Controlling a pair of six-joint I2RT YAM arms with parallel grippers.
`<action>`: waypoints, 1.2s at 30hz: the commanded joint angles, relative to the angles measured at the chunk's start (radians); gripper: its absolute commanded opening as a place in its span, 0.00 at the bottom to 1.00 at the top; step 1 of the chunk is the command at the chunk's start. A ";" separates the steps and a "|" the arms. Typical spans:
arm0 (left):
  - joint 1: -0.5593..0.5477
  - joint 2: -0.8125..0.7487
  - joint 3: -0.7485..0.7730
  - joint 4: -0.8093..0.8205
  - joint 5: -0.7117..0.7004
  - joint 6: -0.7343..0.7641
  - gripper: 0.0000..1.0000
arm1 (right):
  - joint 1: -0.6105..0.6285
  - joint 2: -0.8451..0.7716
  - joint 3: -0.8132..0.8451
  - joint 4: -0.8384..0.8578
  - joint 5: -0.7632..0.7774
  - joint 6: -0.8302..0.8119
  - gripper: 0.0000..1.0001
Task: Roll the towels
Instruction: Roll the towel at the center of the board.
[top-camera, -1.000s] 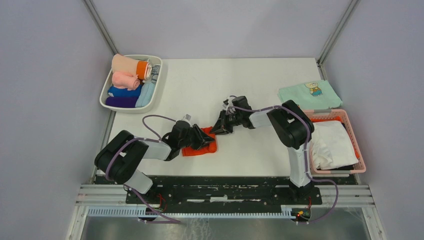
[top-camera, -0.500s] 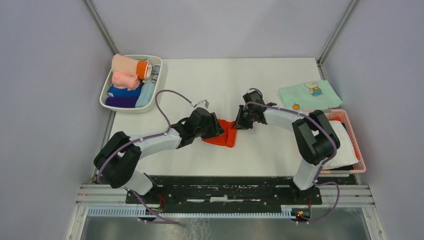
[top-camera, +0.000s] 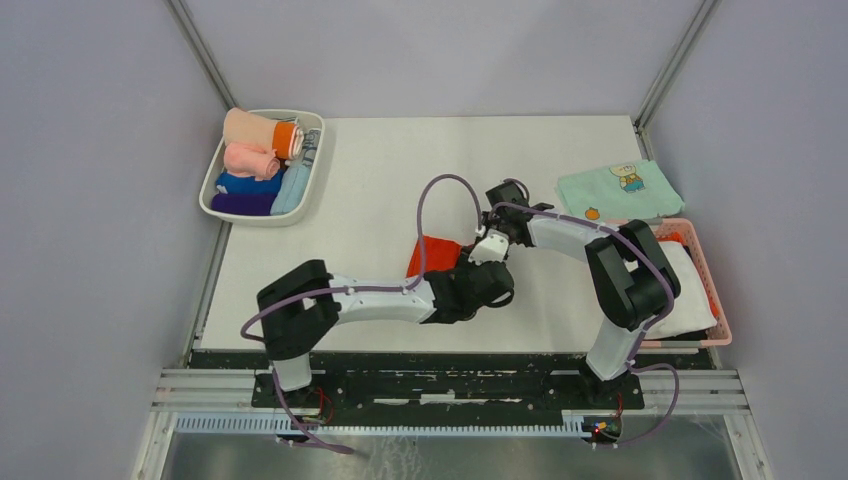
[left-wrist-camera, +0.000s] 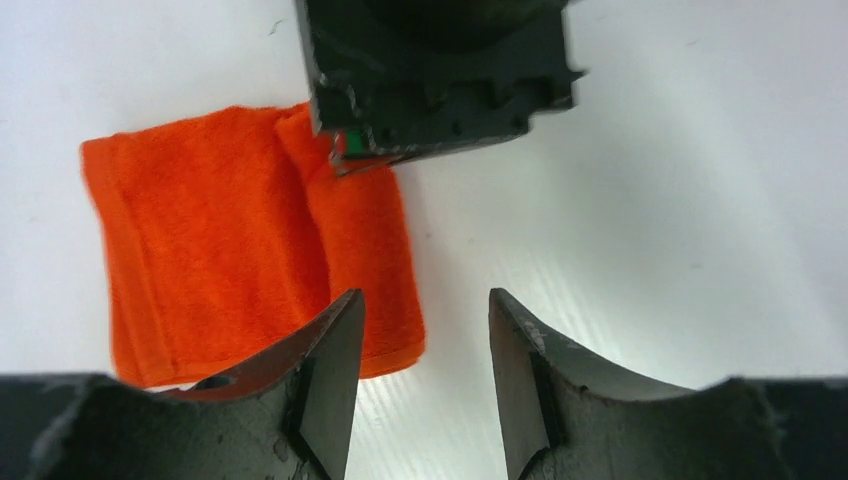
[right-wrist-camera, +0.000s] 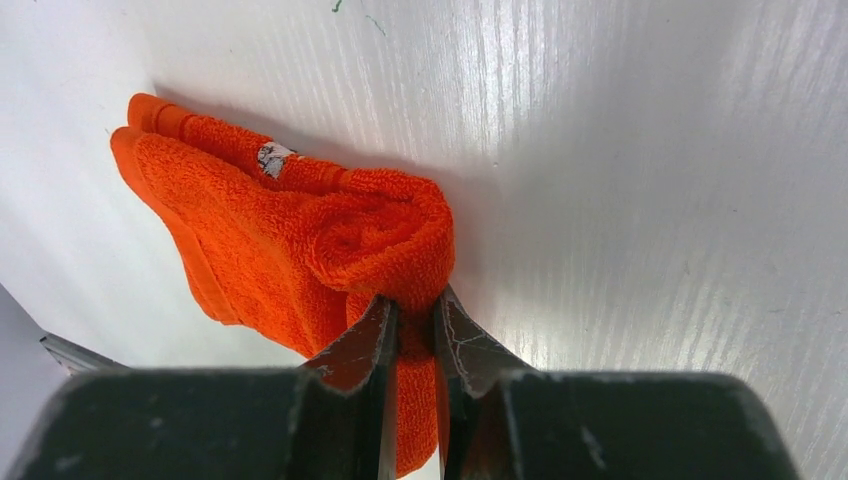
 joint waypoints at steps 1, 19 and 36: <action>-0.039 0.100 0.095 -0.075 -0.218 0.117 0.55 | 0.002 0.013 0.020 -0.069 0.034 -0.001 0.09; -0.048 0.289 0.157 -0.225 -0.238 -0.003 0.39 | 0.001 0.021 0.028 -0.030 -0.045 0.018 0.10; 0.348 -0.161 -0.447 0.416 0.537 -0.230 0.07 | -0.085 -0.069 -0.116 0.408 -0.340 0.084 0.61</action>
